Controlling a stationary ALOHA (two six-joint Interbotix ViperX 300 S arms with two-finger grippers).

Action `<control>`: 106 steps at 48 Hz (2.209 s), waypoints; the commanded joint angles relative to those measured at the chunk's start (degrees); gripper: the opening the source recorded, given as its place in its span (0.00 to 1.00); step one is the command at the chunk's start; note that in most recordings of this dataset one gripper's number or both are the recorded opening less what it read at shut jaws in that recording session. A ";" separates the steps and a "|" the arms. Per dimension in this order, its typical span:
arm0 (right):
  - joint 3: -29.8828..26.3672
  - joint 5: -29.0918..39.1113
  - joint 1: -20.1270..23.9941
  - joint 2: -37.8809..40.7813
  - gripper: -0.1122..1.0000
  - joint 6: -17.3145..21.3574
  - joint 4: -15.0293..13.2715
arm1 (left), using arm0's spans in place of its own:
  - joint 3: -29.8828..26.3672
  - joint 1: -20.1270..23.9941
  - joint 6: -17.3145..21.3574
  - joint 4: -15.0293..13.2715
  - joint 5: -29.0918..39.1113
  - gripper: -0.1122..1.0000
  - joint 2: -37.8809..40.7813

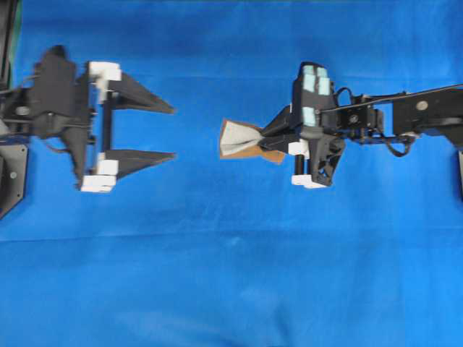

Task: Hand over the sponge with the left arm and wipe it with the right arm.
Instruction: 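Open the left gripper and retract it to the left, then rub the held sponge back and forth on the table with the right gripper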

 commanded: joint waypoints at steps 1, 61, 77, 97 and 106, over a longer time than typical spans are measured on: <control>-0.53 -1.93 0.09 1.76 0.24 0.18 -0.09 | 0.97 -0.09 0.09 -0.09 -0.09 0.83 -4.39; -0.26 -5.89 -12.48 14.24 0.24 -0.09 -3.69 | 8.96 -0.09 -0.62 -0.18 2.90 0.83 -20.65; -0.53 -5.89 -14.15 14.24 0.24 0.44 -4.75 | 8.96 -0.09 -0.62 -0.18 2.90 0.83 -20.30; -0.53 -5.10 3.69 14.24 0.24 5.19 -0.88 | 9.05 -0.09 -0.53 -0.18 2.90 0.83 -20.21; -1.58 -3.69 11.07 14.24 0.24 9.40 0.00 | 9.14 -0.09 -0.44 -0.18 2.90 0.83 -20.30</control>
